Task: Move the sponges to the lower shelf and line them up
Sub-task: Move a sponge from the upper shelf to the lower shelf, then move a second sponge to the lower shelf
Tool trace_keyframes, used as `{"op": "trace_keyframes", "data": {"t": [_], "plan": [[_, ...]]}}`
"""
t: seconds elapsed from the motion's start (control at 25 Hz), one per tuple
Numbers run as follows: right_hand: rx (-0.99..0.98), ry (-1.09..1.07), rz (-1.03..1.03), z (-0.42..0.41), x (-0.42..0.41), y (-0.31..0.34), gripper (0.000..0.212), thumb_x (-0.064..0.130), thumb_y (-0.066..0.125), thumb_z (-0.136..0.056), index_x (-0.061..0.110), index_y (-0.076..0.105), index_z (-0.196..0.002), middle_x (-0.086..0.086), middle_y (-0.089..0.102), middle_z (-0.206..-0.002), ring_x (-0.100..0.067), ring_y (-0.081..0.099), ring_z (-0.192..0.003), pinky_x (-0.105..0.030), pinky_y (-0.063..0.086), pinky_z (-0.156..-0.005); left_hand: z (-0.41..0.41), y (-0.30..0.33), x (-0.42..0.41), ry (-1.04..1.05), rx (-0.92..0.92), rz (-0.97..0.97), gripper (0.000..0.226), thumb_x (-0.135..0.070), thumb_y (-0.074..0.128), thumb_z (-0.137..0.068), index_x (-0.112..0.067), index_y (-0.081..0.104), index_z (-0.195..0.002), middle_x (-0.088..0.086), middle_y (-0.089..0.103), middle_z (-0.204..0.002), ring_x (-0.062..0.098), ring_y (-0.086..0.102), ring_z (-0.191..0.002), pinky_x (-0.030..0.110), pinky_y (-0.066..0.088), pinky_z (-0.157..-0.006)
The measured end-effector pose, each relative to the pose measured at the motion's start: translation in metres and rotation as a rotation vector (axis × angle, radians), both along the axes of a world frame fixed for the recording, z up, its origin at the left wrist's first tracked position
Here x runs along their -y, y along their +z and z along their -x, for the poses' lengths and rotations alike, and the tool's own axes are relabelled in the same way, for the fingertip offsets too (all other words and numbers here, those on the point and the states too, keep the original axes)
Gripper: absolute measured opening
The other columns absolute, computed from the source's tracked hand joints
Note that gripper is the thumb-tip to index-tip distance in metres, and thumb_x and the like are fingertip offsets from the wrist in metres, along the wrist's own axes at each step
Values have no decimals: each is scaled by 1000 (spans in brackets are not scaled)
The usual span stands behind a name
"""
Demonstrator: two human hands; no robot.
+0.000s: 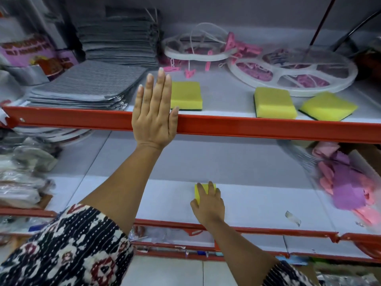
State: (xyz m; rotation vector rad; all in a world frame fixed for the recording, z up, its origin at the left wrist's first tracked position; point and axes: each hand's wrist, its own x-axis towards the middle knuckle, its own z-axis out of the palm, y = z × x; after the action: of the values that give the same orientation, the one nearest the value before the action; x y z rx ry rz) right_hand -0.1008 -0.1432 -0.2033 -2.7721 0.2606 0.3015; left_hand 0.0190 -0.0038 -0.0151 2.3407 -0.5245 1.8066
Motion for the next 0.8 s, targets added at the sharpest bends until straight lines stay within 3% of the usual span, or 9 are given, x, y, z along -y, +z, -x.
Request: {"op": "trace_keyframes", "data": {"t": [0.24, 0.4, 0.6, 0.72, 0.8], "plan": [[5, 25, 8, 0, 11, -4, 60, 50, 36, -96, 30, 18, -150, -9, 8, -161, -37, 8, -147, -45, 24, -117, -1, -1, 0, 19, 0, -6, 57, -35, 11, -101, -3, 31, -143, 14, 41, -146, 15, 6, -143, 36, 14, -118], [458, 70, 112, 16, 20, 28, 59, 51, 34, -95, 22, 35, -146, -12, 34, -154, -33, 30, -142, -47, 39, -110, 2, 0, 0, 23, -14, -1, 56, -35, 11, -101, -3, 31, -143, 15, 41, -146, 14, 7, -143, 36, 14, -118], [998, 87, 141, 20, 41, 105, 60, 40, 45, -96, 18, 25, -149, -5, 20, -156, -22, 11, -148, -40, 18, -119, 3, 0, -1, 13, -37, -1, 55, -34, 14, -102, -4, 30, -145, 14, 39, -148, 17, 14, -142, 38, 17, -117], [1132, 57, 159, 8, 52, 167, 56, 40, 43, -98, 17, 30, -147, -6, 22, -155, -26, 17, -147, -40, 16, -120, 4, -1, -1, 9, -25, -6, 54, -32, 18, -101, -4, 31, -145, 12, 36, -149, 20, 17, -143, 39, 20, -117], [1057, 5, 206, -8, 64, 207, 57, 44, 39, -98, 18, 32, -148, -8, 24, -157, -28, 19, -147, -40, 18, -119, 3, -2, -2, 14, -18, -10, 53, -32, 18, -102, -3, 32, -145, 12, 35, -150, 23, 21, -142, 41, 22, -117]]}}
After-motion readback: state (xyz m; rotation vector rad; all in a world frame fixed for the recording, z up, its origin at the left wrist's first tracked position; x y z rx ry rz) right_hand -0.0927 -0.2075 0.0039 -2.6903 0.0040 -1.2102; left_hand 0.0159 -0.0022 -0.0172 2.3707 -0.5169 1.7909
